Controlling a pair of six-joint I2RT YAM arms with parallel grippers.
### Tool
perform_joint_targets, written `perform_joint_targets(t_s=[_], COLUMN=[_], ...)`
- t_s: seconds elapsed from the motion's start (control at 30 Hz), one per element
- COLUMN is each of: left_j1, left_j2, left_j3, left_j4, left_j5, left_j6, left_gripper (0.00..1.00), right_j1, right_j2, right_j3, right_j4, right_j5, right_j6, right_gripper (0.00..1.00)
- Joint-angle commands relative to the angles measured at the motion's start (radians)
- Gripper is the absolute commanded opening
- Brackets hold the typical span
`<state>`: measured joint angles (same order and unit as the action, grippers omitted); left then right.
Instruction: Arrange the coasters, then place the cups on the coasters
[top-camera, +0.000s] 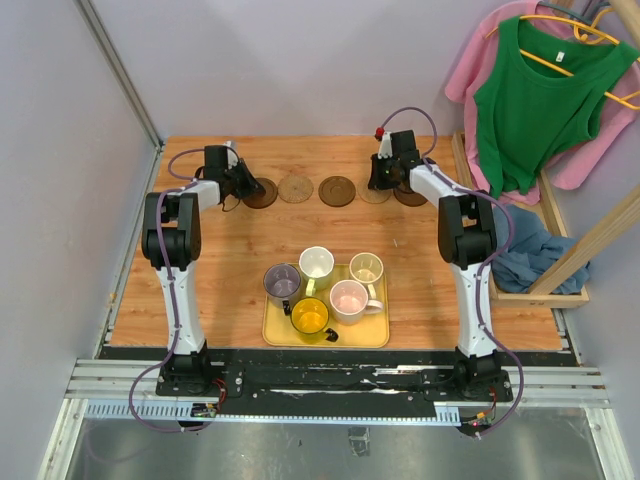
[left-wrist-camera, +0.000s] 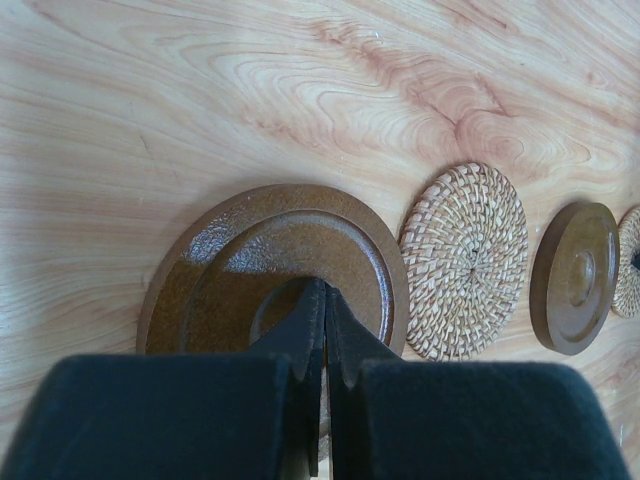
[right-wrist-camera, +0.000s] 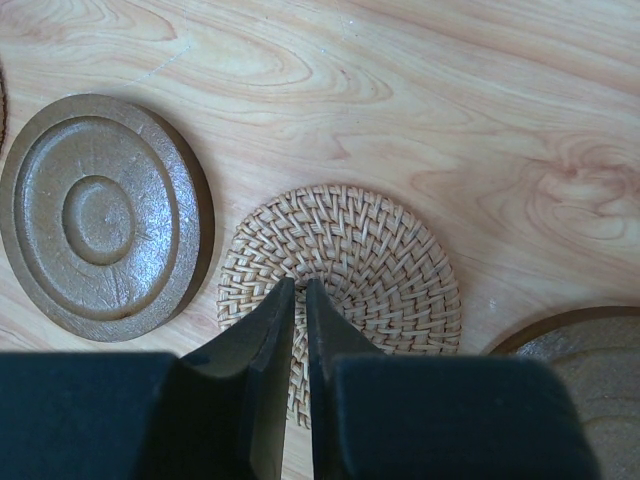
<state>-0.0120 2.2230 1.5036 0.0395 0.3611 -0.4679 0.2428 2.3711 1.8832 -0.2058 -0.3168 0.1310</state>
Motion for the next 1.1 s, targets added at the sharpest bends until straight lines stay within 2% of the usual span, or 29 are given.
perform_joint_targets(t_s=[0.0, 0.4, 0.57, 0.87, 1.07], left_j1=[0.009, 0.009, 0.009, 0.009, 0.009], left_j2=[0.009, -0.018, -0.048, -0.04, -0.031], left_j3=[0.018, 0.051, 0.064, 0.045, 0.023], left_j4=[-0.011, 0.011, 0.013, 0.022, 0.016], left_j5=[0.003, 0.048, 0.036, 0.063, 0.051], left_j6=[0.015, 0.003, 0.008, -0.007, 0.0], left_gripper=[0.01, 0.0, 0.0, 0.0, 0.01], right_j1=[0.01, 0.026, 0.028, 0.037, 0.037], right_j2=[0.0, -0.037, -0.097, -0.261, -0.367], right_j3=[-0.012, 0.048, 0.043, -0.089, -0.191], right_j4=[-0.057, -0.059, -0.043, 0.022, 0.039], right_j5=[0.011, -0.012, -0.018, -0.002, 0.057], right_j6=[-0.004, -0.039, -0.044, -0.037, -0.028], right_gripper=[0.11, 0.14, 0.2, 0.33, 0.34])
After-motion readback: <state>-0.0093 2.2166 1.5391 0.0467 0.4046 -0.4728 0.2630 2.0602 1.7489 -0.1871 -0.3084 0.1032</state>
